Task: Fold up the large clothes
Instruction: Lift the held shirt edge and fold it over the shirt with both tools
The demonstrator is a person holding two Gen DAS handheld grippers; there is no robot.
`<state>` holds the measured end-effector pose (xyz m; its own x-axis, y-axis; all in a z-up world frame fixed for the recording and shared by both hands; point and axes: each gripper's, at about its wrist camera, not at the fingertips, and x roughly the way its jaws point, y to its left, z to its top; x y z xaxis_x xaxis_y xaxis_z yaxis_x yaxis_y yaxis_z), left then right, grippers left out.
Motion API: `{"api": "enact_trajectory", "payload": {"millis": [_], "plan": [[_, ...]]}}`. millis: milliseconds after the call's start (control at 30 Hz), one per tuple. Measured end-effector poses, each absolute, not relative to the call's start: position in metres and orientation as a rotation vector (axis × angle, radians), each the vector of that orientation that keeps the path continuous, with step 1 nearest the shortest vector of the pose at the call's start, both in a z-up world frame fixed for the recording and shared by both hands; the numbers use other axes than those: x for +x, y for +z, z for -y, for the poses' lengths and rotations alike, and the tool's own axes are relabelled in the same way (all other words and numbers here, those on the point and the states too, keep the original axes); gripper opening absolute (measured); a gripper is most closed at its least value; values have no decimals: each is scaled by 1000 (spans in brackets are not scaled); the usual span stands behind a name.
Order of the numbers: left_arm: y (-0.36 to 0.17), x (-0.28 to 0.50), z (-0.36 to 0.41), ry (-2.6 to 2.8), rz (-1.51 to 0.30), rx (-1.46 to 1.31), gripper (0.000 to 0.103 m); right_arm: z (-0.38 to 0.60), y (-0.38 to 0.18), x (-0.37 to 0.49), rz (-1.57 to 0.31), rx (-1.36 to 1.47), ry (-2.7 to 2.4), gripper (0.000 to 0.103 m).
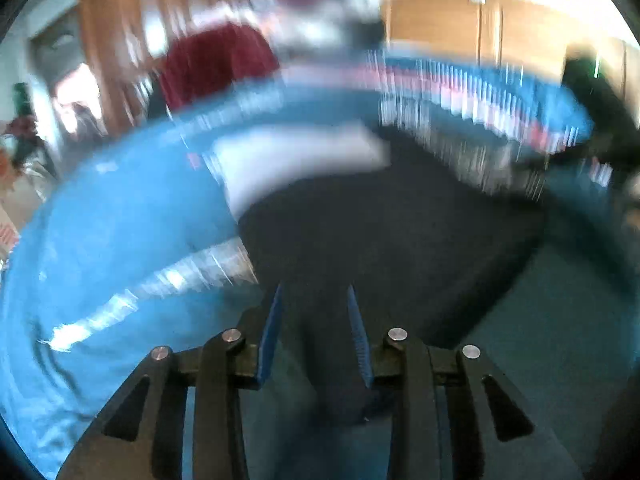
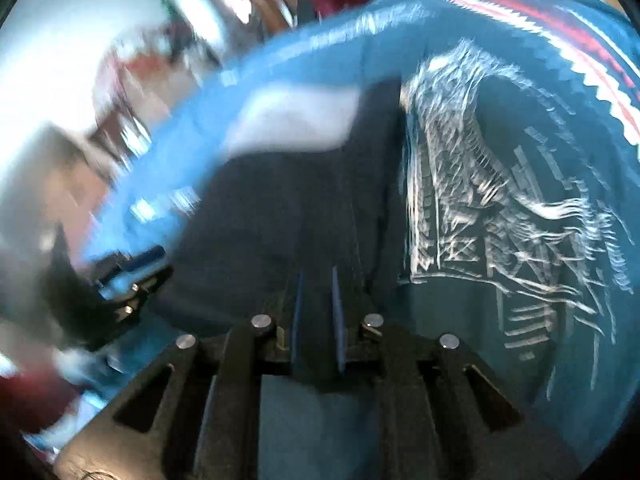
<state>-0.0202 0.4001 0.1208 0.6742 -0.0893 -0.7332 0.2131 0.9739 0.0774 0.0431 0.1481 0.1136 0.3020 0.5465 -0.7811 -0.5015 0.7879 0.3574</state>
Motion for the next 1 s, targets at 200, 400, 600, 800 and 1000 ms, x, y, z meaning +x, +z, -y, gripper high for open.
{"api": "enact_trajectory", "payload": {"millis": [200,400,600,800,1000], "plan": [[104,-38,-400,-160,-823,145,32,-132,86,44,-1087,39,686,15],[152,-34,-416,-131,-713,64,33,-159,134,110,-945,-14,692,17],[157,15,-398,-223,-732,82,33,-202,96,218,-1075,-86,612,24],[108,-6,-348,-370,-845,183,33,-200,87,224,-1115,-78,572,35],[132,-18,-382,-297,-790,29,43,-182,141,74,-857,-133,668,34]]}}
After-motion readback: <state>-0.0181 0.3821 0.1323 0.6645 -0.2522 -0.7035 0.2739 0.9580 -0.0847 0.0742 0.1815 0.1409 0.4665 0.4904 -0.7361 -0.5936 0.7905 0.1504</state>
